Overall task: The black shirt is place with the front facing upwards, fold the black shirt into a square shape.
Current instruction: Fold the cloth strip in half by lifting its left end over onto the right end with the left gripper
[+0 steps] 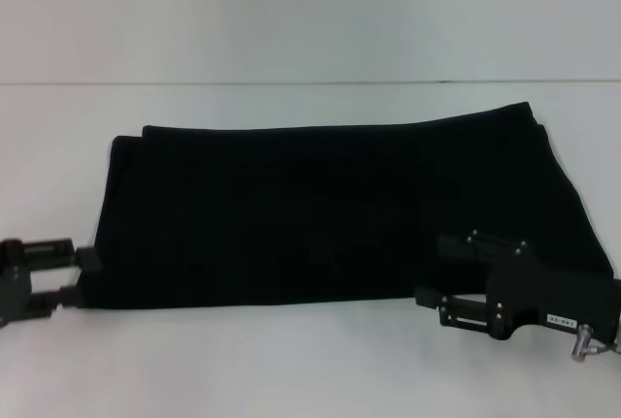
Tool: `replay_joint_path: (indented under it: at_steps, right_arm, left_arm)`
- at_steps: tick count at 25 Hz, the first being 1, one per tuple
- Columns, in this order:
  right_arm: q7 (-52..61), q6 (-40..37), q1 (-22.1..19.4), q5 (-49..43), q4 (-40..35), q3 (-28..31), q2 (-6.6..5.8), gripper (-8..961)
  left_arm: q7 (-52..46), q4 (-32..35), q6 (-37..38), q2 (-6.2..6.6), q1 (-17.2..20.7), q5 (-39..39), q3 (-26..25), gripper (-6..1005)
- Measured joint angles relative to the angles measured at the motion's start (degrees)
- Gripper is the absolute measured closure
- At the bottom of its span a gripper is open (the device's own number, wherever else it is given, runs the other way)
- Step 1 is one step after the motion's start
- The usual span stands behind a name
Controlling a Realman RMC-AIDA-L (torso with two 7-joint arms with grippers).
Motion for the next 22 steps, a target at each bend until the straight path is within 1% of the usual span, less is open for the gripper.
replay_joint_path:
  at_steps: [7,15,22]
  right_arm:
    - [0.12,0.95,0.09,-0.01,0.19,-0.02,0.04,155]
    - [0.24,1.01,0.16,-0.01,0.23,-0.02,0.09,155]
    - [0.25,0.99,0.18,0.01,0.23,-0.02,0.11,155]
  left_arm:
    - [-2.59,-1.66,-4.10,-0.24,0.23,3.61,-0.16,319]
    - [-3.45,-4.57,-10.37,-0.24,0.09,3.70,-0.20,318]
    - [-3.50,-5.31,-12.90,-0.71,-0.37,3.44,-0.25,317]
